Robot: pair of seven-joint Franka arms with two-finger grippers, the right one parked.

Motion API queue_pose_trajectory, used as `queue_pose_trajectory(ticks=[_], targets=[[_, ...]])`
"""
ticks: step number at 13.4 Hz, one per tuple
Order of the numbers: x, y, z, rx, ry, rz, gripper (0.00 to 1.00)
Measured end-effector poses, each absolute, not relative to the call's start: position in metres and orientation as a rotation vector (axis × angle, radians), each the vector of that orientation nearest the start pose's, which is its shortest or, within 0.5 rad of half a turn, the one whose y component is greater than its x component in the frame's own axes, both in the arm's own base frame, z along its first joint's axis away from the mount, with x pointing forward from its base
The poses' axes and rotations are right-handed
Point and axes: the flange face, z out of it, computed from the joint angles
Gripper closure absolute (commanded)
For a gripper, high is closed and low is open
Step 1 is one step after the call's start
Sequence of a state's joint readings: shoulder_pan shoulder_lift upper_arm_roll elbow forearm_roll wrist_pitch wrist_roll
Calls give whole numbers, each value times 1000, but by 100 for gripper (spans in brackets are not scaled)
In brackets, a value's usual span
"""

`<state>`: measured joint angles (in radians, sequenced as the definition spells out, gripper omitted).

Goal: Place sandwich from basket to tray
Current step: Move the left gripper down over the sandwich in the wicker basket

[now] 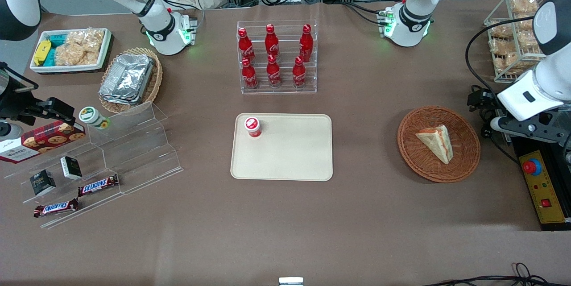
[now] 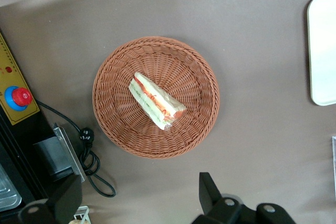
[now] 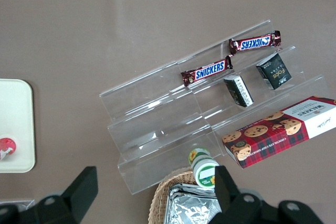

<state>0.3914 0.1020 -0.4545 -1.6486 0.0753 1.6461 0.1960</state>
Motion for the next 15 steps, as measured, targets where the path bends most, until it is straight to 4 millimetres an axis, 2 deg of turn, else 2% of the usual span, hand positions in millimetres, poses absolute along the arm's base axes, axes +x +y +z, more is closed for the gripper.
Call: queue_pose_trajectory(ticks=[4, 5, 7, 10, 13, 15], targets=[[584, -16, 530, -3097, 358, 196, 0], [583, -14, 522, -3101, 270, 226, 0], [581, -10, 501, -3094, -60, 272, 0], [580, -9, 448, -3062, -413, 194, 0], [568, 2, 385, -2991, -798, 103, 0], [555, 6, 348, -2956, -956, 66, 0]])
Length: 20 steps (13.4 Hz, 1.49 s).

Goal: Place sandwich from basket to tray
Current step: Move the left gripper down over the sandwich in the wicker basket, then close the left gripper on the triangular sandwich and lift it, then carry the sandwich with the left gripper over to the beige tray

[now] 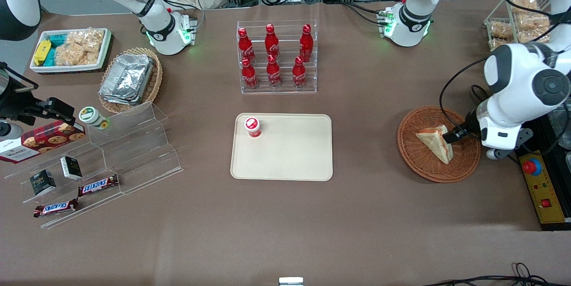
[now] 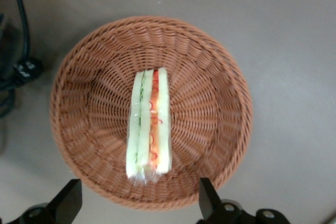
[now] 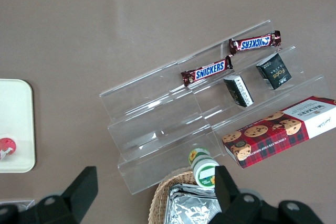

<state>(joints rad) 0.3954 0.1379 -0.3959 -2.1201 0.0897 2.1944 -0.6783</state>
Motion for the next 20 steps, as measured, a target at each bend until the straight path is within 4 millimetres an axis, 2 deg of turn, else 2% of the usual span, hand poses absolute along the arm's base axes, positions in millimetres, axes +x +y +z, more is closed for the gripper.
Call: queue_pose_trajectory(ticks=[3, 7, 8, 9, 12, 15, 17, 18, 20], targets=[[542, 8, 308, -2911, -1090, 85, 0], [541, 16, 270, -2859, -1098, 112, 0], [540, 18, 261, -2858, -1106, 125, 38], [540, 19, 253, -2858, -1111, 136, 99], [541, 18, 244, -2859, -1120, 148, 100], [553, 20, 260, -2874, -1053, 116, 100], [568, 19, 288, -2879, -946, 169, 100], [577, 11, 308, -2882, -901, 187, 100], [595, -25, 355, -2906, -785, 198, 100]])
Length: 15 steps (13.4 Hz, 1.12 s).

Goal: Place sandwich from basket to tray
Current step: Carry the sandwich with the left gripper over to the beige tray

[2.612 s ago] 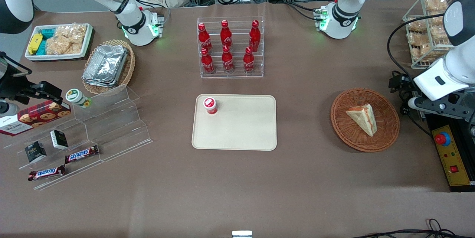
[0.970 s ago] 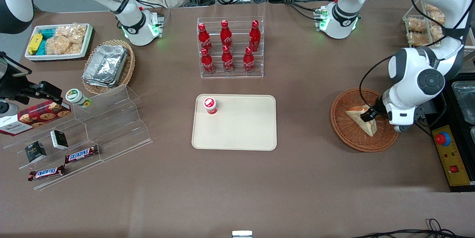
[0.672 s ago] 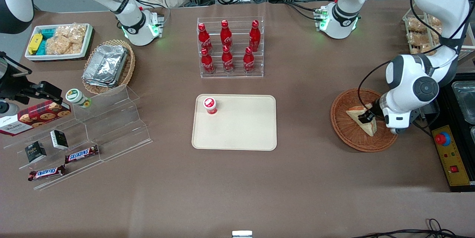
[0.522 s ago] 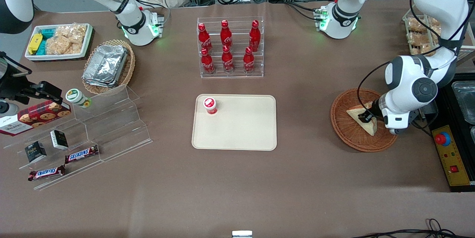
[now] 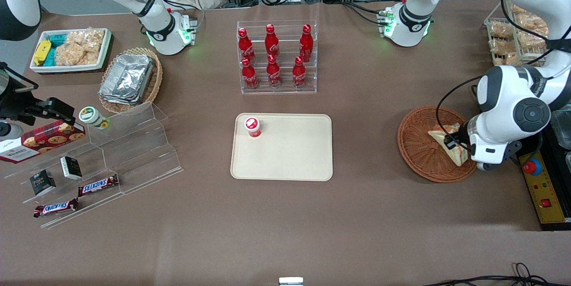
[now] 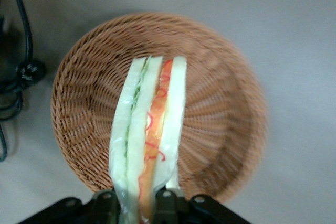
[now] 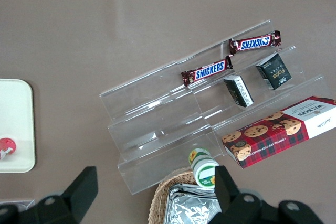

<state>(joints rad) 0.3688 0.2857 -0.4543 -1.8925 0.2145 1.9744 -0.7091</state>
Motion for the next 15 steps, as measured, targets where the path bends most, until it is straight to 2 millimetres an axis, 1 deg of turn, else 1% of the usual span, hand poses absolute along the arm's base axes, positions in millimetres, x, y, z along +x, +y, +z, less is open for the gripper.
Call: queue_pose_trajectory(ticks=[1, 3, 4, 5, 6, 7, 9, 10, 11, 12, 13, 14, 15], targets=[[602, -50, 378, -2929, -722, 182, 100], [612, -104, 412, -2986, -604, 115, 100], [617, -135, 422, -3021, -536, 85, 100], [621, -168, 425, -3055, -467, 69, 100], [624, -201, 421, -3087, -396, 73, 100], [624, -238, 410, -3114, -317, 93, 100], [612, -305, 377, -3140, -189, 168, 100], [605, -334, 356, -3146, -134, 215, 100], [600, -358, 334, -3149, -85, 251, 100], [598, -378, 313, -3147, -39, 273, 100], [595, -394, 293, -3141, -3, 290, 100], [591, -406, 275, -3139, 25, 310, 92], [587, -416, 258, -3135, 46, 331, 77]])
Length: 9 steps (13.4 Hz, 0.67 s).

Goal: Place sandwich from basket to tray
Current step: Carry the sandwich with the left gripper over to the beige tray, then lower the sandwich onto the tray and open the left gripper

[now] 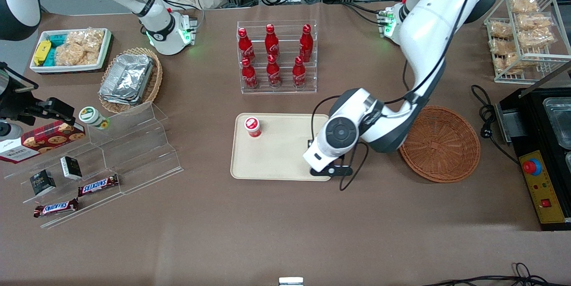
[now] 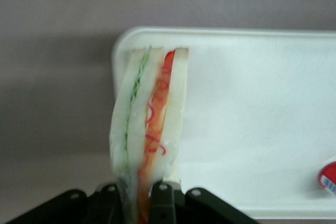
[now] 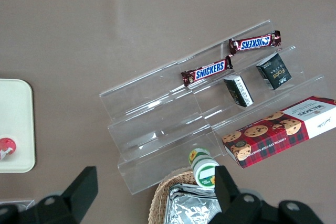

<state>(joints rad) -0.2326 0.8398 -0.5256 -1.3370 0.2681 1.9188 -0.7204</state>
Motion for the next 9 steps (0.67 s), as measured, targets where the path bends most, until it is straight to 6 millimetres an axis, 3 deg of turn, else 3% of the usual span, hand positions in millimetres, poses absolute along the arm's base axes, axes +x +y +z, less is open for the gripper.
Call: queue_pose_trajectory(ticks=[1, 2, 4, 6, 9], targets=[[584, -422, 242, -3135, 59, 348, 29], [583, -425, 230, -3141, 61, 359, 0], [585, -425, 225, -3150, 57, 353, 0], [595, -422, 239, -3154, 55, 300, 0], [608, -395, 291, -3084, 13, 286, 0]])
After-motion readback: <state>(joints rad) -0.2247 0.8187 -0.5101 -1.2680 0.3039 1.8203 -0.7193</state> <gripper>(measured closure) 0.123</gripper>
